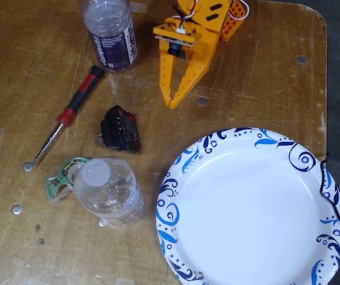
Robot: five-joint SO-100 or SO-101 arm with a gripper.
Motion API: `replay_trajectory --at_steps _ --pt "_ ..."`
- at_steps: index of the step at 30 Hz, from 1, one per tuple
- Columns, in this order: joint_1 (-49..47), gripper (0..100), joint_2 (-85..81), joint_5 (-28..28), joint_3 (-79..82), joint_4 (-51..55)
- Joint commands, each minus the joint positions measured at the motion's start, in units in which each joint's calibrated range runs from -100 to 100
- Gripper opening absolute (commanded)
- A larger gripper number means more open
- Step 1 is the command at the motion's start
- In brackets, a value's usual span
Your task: Move the bottles to the plate
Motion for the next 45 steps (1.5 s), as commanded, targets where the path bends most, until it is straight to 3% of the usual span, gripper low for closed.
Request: replay_trajectory --at_steps 1,10,32,37,45 --pt "-0.45 1 -0.46 0.21 0.27 -0.04" --pt "-0.56 1 -0.55 0.27 -2.88 -1.86" --pt "0.41 1 -0.55 0.27 -4.42 -20.58" --pt "0.41 3 0.04 0.32 -9.19 -17.79" --pt "-0.45 20 1.81 0.27 -22.43 -1.43"
